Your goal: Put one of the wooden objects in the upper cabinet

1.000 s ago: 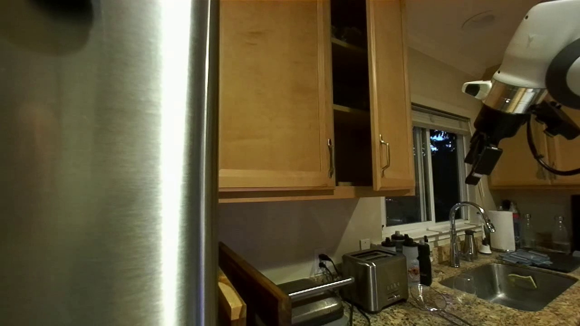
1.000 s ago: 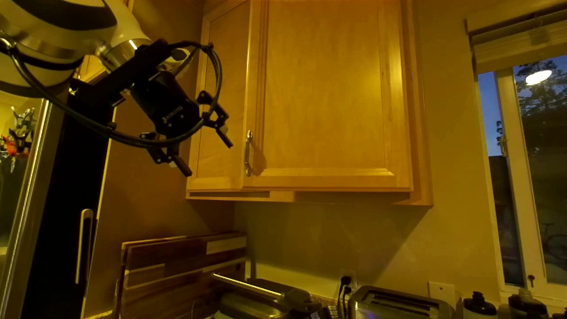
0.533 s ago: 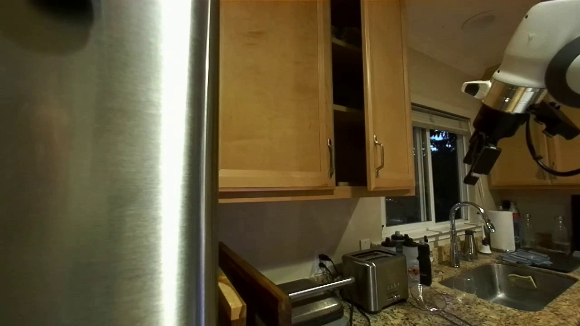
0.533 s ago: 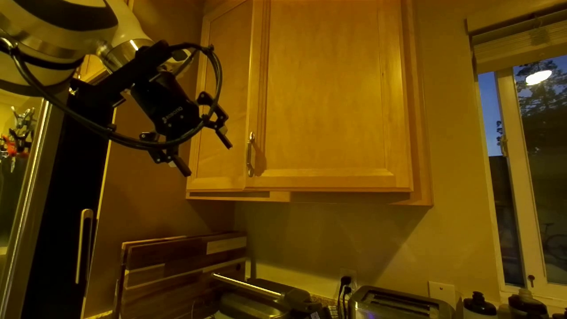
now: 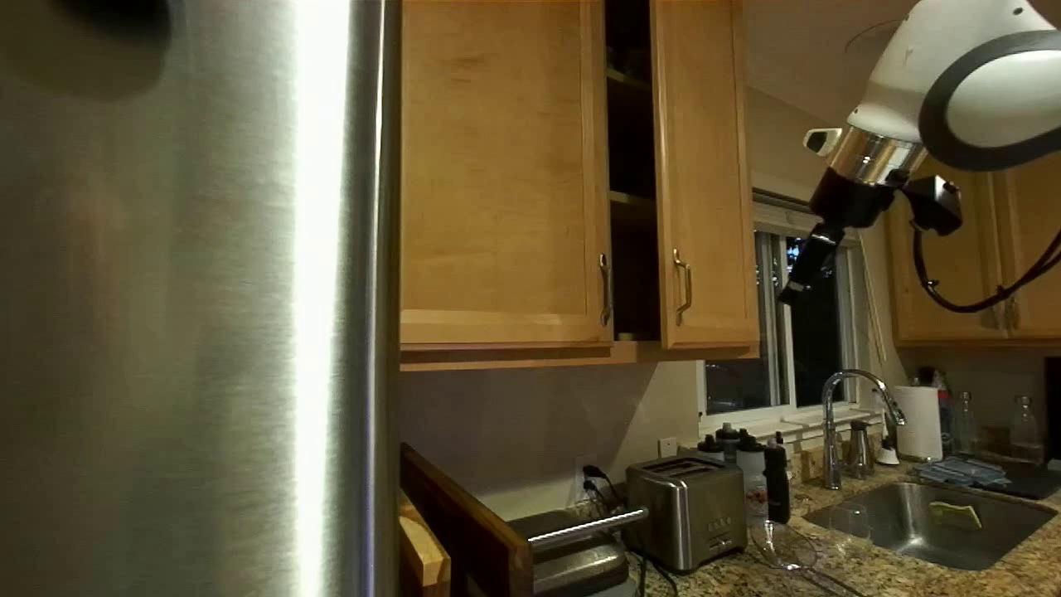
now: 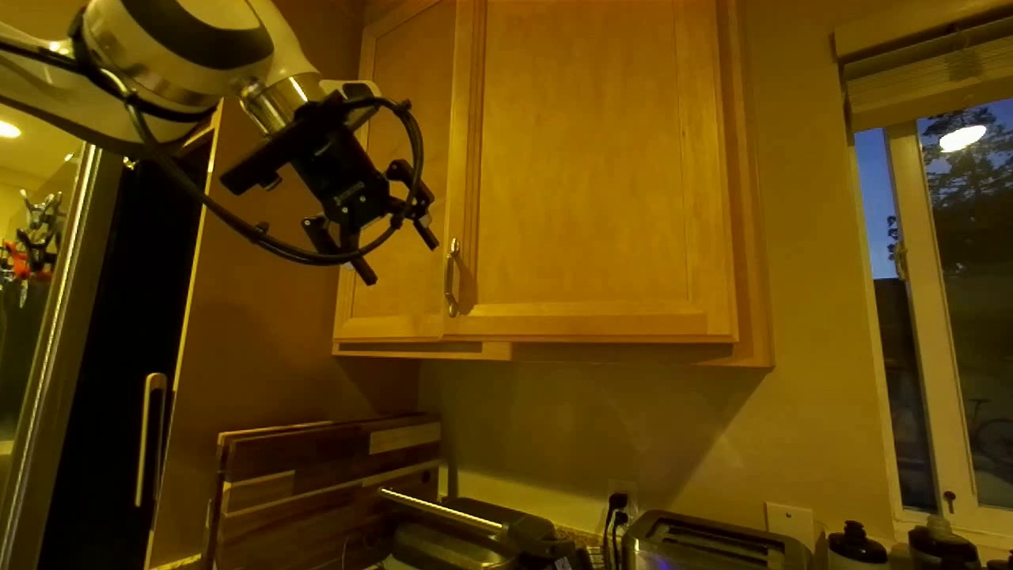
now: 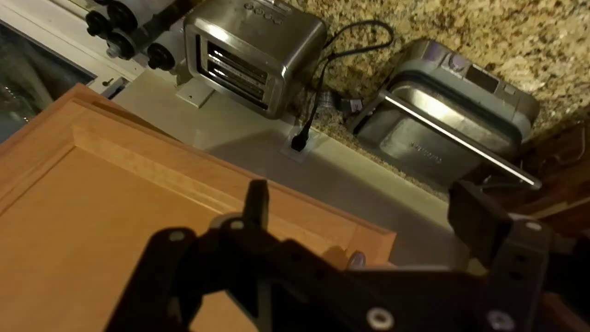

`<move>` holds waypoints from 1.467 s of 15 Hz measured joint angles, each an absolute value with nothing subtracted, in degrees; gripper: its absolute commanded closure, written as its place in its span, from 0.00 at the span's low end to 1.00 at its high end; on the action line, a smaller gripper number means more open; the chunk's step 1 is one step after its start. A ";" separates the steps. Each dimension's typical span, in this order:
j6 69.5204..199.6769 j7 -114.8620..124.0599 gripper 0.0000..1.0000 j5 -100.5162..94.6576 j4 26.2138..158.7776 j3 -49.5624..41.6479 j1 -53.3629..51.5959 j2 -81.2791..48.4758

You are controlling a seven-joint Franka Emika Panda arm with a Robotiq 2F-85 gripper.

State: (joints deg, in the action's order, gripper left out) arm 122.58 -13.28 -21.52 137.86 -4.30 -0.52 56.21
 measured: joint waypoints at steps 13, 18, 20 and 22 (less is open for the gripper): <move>147.43 -4.30 0.84 -17.62 123.09 -3.00 1.07 31.62; 154.02 -3.34 1.00 -17.82 120.11 -1.20 2.25 27.05; 156.95 -3.07 0.98 -18.27 119.37 0.19 3.69 25.65; 158.94 -3.04 0.98 -18.53 118.49 1.38 4.79 24.25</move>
State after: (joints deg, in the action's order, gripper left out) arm 158.94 -3.04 -18.53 118.49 1.38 4.79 24.25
